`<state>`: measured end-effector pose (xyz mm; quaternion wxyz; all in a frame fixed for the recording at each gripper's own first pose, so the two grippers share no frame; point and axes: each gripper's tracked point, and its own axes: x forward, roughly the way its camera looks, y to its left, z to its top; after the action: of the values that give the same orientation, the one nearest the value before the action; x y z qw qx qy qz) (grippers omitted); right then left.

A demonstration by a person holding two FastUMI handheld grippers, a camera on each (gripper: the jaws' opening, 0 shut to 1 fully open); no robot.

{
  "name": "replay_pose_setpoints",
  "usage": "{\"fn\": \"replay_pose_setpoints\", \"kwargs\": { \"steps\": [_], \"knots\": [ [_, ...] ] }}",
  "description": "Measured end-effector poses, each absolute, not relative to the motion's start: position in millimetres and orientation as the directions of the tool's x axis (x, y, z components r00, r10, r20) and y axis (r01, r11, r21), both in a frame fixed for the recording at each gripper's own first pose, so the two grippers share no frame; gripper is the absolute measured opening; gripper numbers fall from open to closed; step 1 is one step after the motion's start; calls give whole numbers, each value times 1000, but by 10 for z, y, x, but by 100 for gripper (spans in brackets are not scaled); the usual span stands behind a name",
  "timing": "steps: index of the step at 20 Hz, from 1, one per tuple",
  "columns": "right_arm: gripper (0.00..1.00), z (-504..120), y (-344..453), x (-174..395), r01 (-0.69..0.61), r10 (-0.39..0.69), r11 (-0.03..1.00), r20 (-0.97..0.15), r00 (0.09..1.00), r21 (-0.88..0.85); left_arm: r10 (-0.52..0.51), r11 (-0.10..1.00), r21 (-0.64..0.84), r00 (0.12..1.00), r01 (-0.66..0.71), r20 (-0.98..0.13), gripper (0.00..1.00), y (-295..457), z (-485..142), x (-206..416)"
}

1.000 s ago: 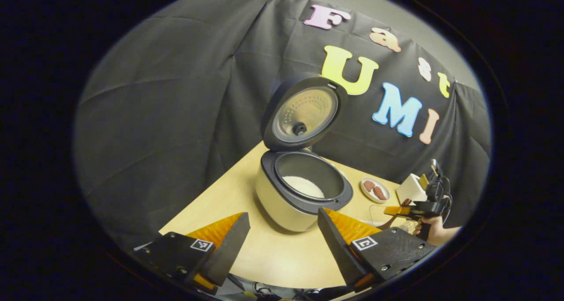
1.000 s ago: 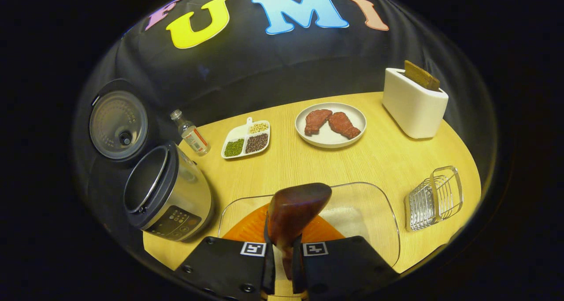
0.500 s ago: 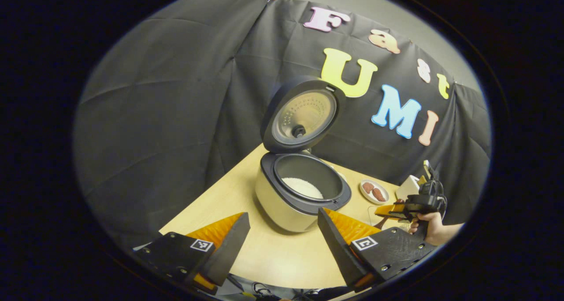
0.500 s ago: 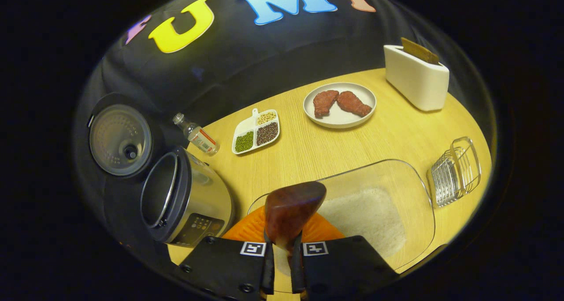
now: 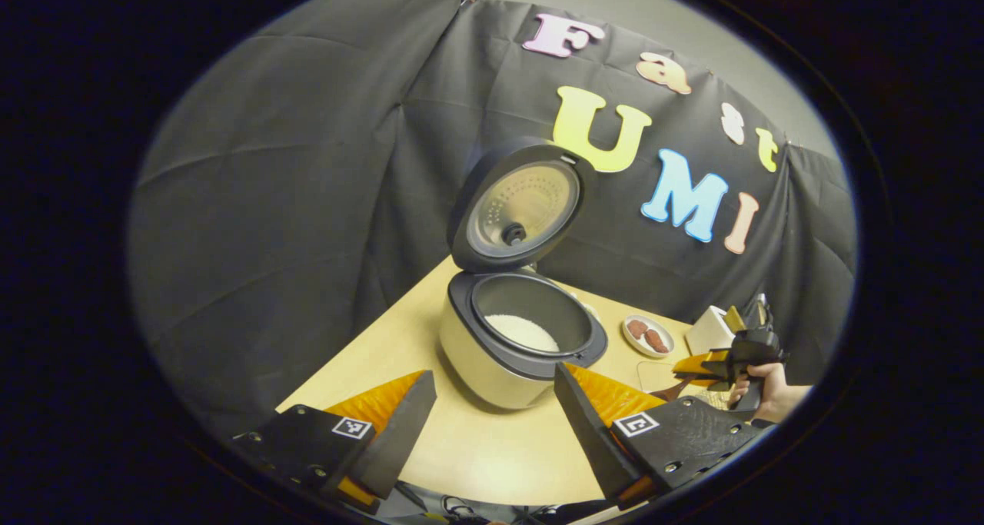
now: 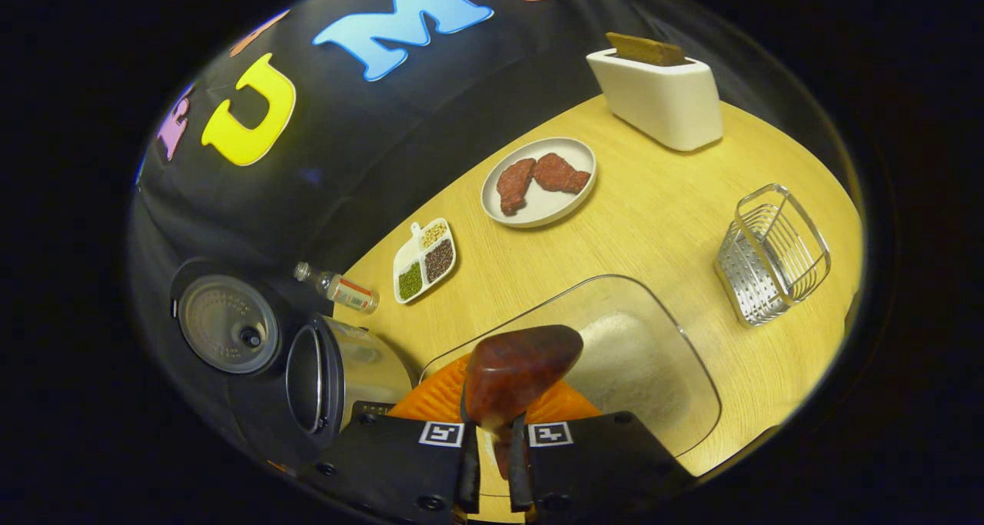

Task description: Close the left gripper, press the button to open the rice cooker; take a wooden spoon from the chopstick holder with the right hand, scoop a spoonful of rice and pour it into the rice cooker, then put the wooden spoon back into the chopstick holder.

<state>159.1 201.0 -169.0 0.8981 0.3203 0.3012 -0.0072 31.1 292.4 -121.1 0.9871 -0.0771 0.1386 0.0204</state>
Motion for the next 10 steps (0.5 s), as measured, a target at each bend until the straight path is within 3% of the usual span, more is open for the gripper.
{"fn": "replay_pose_setpoints", "kwargs": {
  "steps": [3, 10],
  "knots": [
    [13, -1572, 1771, 1521, 249, 156, 746, -526, 836, 617, -3, 989, -143, 961, -38, -275, 99, 2863, -1217, 335],
    [17, -1494, 1427, 1326, 338, 149, 556, -491, 858, 759, -19, 992, -127, 963, -16, -269, 98, 2902, -1265, 350]
  ]
}}
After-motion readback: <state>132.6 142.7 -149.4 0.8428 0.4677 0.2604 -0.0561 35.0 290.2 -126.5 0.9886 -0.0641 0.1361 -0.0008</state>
